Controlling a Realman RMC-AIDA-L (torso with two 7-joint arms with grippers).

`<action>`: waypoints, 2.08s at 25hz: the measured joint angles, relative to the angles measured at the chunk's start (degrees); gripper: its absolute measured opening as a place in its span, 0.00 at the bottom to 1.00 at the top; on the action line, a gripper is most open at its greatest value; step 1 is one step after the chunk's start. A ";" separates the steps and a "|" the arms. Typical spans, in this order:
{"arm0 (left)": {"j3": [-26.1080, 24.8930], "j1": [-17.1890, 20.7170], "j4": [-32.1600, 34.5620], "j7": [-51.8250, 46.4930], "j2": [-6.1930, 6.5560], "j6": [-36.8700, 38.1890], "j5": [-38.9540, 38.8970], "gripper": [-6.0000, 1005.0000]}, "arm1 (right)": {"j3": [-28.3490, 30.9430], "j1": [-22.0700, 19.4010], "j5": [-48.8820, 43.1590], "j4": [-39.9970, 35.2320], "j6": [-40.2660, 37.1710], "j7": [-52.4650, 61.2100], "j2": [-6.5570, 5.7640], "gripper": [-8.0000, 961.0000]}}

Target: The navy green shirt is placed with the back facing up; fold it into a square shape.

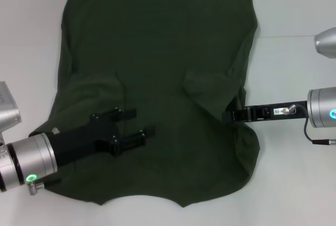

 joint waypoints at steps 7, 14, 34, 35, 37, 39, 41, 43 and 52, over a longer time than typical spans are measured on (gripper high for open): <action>0.00 0.02 0.37 -0.63 -0.04 0.45 0.02 0.76 | -0.42 1.17 0.00 -0.09 -0.12 -0.16 0.17 0.01; 0.00 0.02 0.47 -0.83 0.01 0.46 0.05 0.76 | -1.85 2.01 0.01 -0.10 -0.29 -0.17 0.55 0.01; -0.54 -0.04 1.09 -0.85 0.05 1.16 0.09 0.76 | -5.35 2.63 -0.06 -0.86 -0.61 -1.09 1.13 0.03; -0.53 -0.05 1.09 -0.85 0.05 1.16 0.09 0.76 | -5.83 2.63 -0.08 -0.86 -0.66 -1.85 1.25 0.06; -0.53 -0.06 1.09 -0.85 0.05 1.16 0.09 0.76 | -6.57 2.71 -0.09 -0.86 -0.80 -3.52 1.59 0.12; -0.53 -0.07 1.09 -0.85 0.05 1.14 0.09 0.76 | -6.94 2.86 -0.09 -0.88 -0.47 -4.06 1.89 0.18; -0.53 -0.07 1.10 -0.85 0.05 1.15 0.09 0.76 | -6.95 2.97 -0.09 -0.95 0.49 -3.43 2.01 0.24; -0.53 -0.04 1.09 -0.85 0.05 1.17 0.09 0.76 | -6.71 2.98 -0.04 -1.01 1.47 -2.13 1.90 0.31; -0.53 0.02 1.00 -0.85 -0.04 1.17 0.09 0.76 | -4.78 1.75 0.01 -1.03 5.49 2.08 0.94 0.59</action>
